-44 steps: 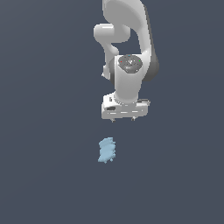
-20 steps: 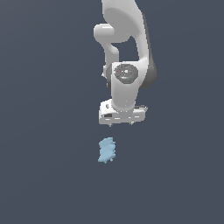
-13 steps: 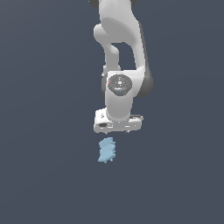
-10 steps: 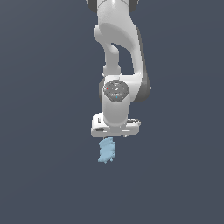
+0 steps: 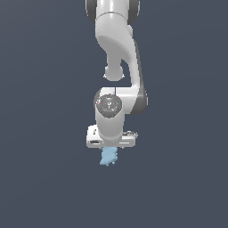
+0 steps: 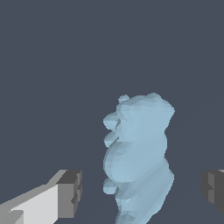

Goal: Pick up the object and move it to a goal position.

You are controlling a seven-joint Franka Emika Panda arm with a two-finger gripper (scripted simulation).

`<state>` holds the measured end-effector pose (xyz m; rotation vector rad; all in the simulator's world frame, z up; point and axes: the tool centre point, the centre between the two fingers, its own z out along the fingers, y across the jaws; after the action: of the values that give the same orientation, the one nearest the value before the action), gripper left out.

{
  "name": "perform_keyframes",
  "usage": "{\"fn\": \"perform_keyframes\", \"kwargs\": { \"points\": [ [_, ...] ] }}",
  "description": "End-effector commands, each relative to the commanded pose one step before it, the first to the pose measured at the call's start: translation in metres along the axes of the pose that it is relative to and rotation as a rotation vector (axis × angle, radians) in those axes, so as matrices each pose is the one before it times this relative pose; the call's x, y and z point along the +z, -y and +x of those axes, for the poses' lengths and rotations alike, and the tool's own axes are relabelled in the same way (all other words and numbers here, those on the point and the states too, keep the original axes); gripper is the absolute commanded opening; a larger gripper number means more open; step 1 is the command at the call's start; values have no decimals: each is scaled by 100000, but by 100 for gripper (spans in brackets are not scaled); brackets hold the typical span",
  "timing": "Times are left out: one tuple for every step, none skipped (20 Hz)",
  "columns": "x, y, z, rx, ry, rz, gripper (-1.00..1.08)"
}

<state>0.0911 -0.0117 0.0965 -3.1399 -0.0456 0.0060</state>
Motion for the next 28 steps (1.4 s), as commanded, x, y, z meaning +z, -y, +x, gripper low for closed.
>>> {"fn": "perform_keyframes", "kwargs": {
  "points": [
    [265,-325,413,307,-274,-93,100],
    [79,-66,89,58,-34,-17,100],
    [50,-59,62,58,-34,-17,100],
    [20,-51,35,58,-34,-17,100],
    [15,-4,13,0,0,0,100],
    [-29,27,-97,-10,97,7,100],
    [44,0,0,0,0,0,100],
    [132,0,1,0,0,0,100],
    [218,-1,1,0,0,0,100],
    [305,-1,0,0,0,0,100],
    [391,-1,-2,0,0,0,100],
    [475,-1,-4,0,0,0,100],
    [557,-2,-8,0,0,0,100],
    [588,-10,-17,13,-68,-7,100],
    [640,-2,-13,0,0,0,100],
    [545,-1,-11,0,0,0,100],
    [450,-1,-5,0,0,0,100],
    [355,-1,2,0,0,0,100],
    [260,-1,11,0,0,0,100],
    [165,-1,21,0,0,0,100],
    [69,-2,32,0,0,0,100],
    [-26,-2,43,0,0,0,100],
    [-79,-1,39,0,0,0,100],
    [-32,0,12,0,0,0,100],
    [0,0,0,0,0,0,-100],
    [0,0,0,0,0,0,-100],
    [0,0,0,0,0,0,-100],
    [0,0,0,0,0,0,-100]
  ]
}}
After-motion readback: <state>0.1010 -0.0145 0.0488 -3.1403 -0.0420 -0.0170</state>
